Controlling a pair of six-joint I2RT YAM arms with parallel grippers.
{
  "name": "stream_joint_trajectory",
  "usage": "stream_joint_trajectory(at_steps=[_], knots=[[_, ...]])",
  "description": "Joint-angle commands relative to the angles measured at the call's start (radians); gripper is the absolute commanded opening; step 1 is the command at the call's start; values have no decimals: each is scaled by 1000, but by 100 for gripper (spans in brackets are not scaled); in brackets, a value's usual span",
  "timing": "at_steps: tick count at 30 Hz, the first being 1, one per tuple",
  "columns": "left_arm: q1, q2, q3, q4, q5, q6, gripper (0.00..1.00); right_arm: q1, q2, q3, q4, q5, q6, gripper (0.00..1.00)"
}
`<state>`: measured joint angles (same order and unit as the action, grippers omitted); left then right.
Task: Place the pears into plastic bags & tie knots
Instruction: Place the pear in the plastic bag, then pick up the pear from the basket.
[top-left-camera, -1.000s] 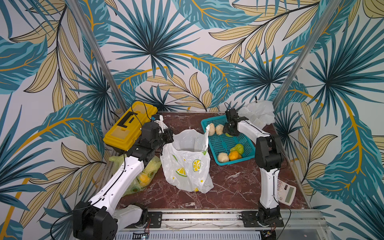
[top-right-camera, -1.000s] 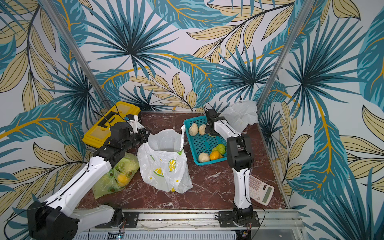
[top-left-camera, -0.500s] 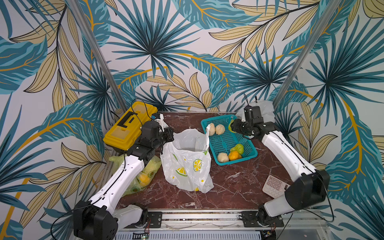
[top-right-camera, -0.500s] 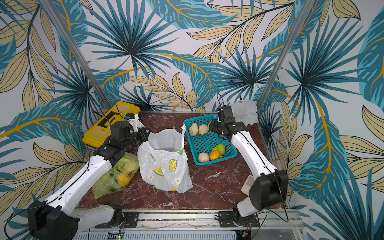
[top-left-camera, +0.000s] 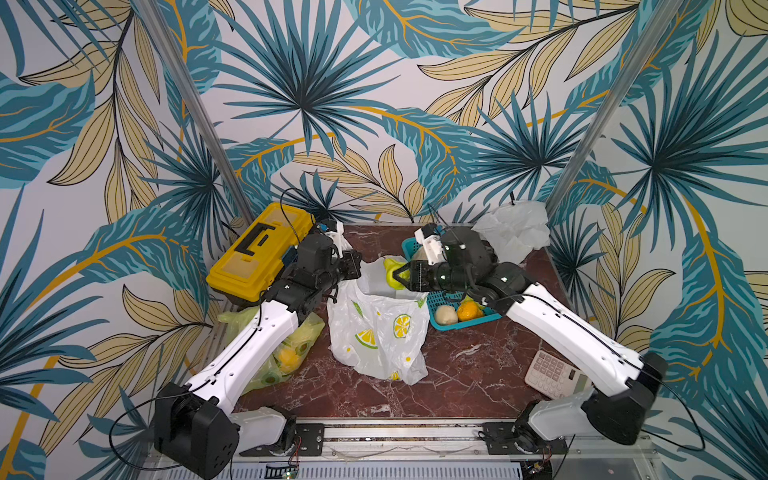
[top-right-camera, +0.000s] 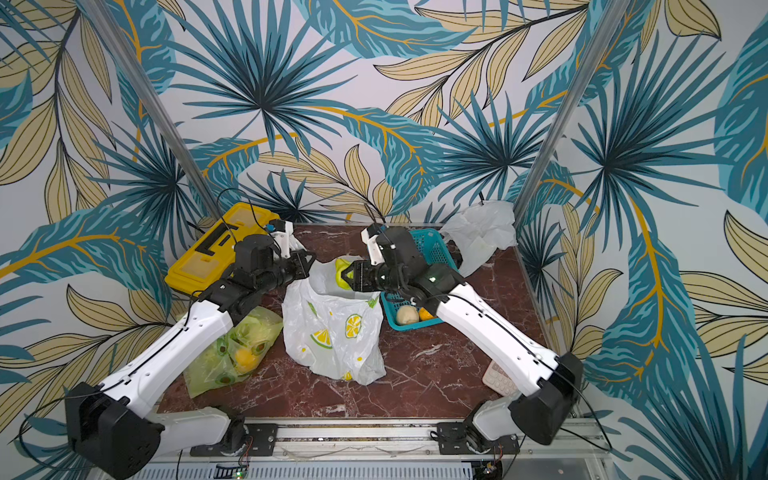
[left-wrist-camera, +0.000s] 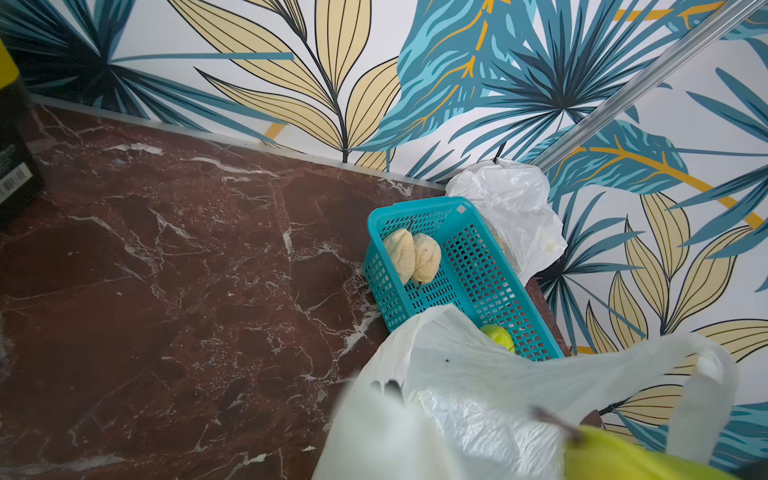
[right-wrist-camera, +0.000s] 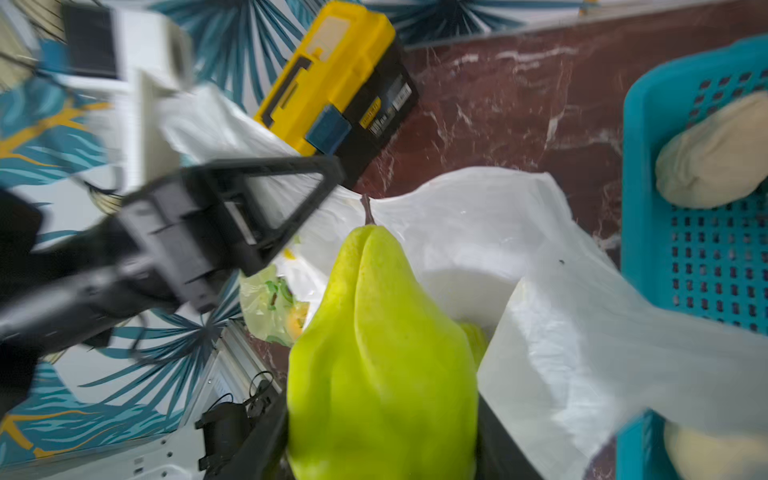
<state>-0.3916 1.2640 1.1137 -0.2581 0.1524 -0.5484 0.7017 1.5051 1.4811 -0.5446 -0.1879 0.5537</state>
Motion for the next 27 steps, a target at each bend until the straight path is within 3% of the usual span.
stream_joint_trajectory(at_steps=[1, 4, 7, 10, 16, 19, 23, 27], knots=[[-4, -22, 15, 14, -16, 21, 2, 1, 104, -3, 29, -15, 17, 33], [-3, -16, 11, 14, -21, 31, 2, 1, 213, 63, -34, -14, -3, 38], [-3, -6, 12, 14, -28, 37, 2, 1, 241, 80, -53, -8, -17, 52], [-3, 1, 11, 14, -42, 41, 2, 1, 225, 106, -95, -10, -41, 64], [15, 27, 6, 14, -60, 38, 2, -7, 84, 144, -192, 14, -89, 75], [21, 30, -3, 14, -98, 41, 2, -34, -8, 156, -248, 89, -100, 74], [56, 19, -24, 14, -83, 30, 2, -99, -116, 117, -265, 96, -86, 73], [70, -14, -37, 13, -81, 32, 2, -222, -177, 23, -336, 187, -73, 73]])
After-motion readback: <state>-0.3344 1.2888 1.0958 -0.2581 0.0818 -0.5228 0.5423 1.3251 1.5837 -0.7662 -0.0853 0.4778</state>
